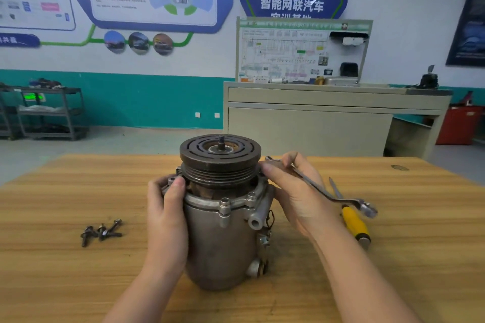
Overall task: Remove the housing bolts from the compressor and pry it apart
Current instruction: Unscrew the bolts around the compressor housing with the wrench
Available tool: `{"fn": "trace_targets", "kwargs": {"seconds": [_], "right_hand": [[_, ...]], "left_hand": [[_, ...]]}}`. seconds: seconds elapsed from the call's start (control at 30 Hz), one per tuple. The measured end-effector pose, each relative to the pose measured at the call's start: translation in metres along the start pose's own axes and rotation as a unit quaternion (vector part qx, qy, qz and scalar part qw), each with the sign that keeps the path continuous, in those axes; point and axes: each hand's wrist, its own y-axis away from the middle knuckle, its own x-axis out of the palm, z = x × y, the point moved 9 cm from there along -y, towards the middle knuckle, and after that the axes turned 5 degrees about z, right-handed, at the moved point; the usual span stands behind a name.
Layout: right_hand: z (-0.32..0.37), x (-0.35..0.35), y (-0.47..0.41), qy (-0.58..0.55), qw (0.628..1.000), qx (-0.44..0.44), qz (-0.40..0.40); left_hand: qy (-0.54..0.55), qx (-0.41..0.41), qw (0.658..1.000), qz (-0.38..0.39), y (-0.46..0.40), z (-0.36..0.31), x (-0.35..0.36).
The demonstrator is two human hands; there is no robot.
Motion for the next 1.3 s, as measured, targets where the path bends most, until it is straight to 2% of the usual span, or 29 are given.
{"fn": "trace_targets", "kwargs": {"seconds": [0.13,0.27,0.47,0.63,0.77,0.93,1.07,1.2,1.3], "right_hand": [[0.0056,-0.0070,0.0006,0.028,0.999,-0.028,-0.037],[0.0042,-0.0017,0.0004,-0.026,1.000,-0.013,-0.010],[0.0056,-0.0060,0.0018,0.025,0.999,-0.026,-0.021],[0.0019,0.0001,0.0015,-0.019,1.000,-0.017,0.005],[0.0051,-0.0074,0.0025,0.066,0.997,-0.032,-0.033],[0.0020,-0.0022,0.0022,0.003,1.000,-0.022,-0.009],[0.0058,-0.0073,0.0024,0.092,0.995,-0.039,-0.023],[0.0040,-0.0050,0.0015,0.045,0.998,-0.036,-0.009],[0.0089,-0.0049,0.0032,0.076,0.996,-0.049,-0.014]], "left_hand": [[0.000,-0.001,1.000,0.005,0.0002,0.0000,0.0009],[-0.003,0.009,1.000,0.006,0.0000,-0.0026,0.0014],[-0.014,0.018,1.000,0.004,-0.0007,-0.0022,0.0007],[-0.025,0.013,1.000,-0.011,-0.0011,0.0004,-0.0017],[-0.029,0.012,0.999,-0.007,-0.0010,0.0007,-0.0022],[-0.024,0.012,1.000,0.005,-0.0012,-0.0004,-0.0003],[-0.017,0.012,1.000,0.012,-0.0021,0.0001,-0.0001],[-0.017,0.020,1.000,0.014,-0.0023,-0.0005,-0.0003],[-0.010,0.021,1.000,0.016,-0.0025,-0.0006,0.0002]]}}
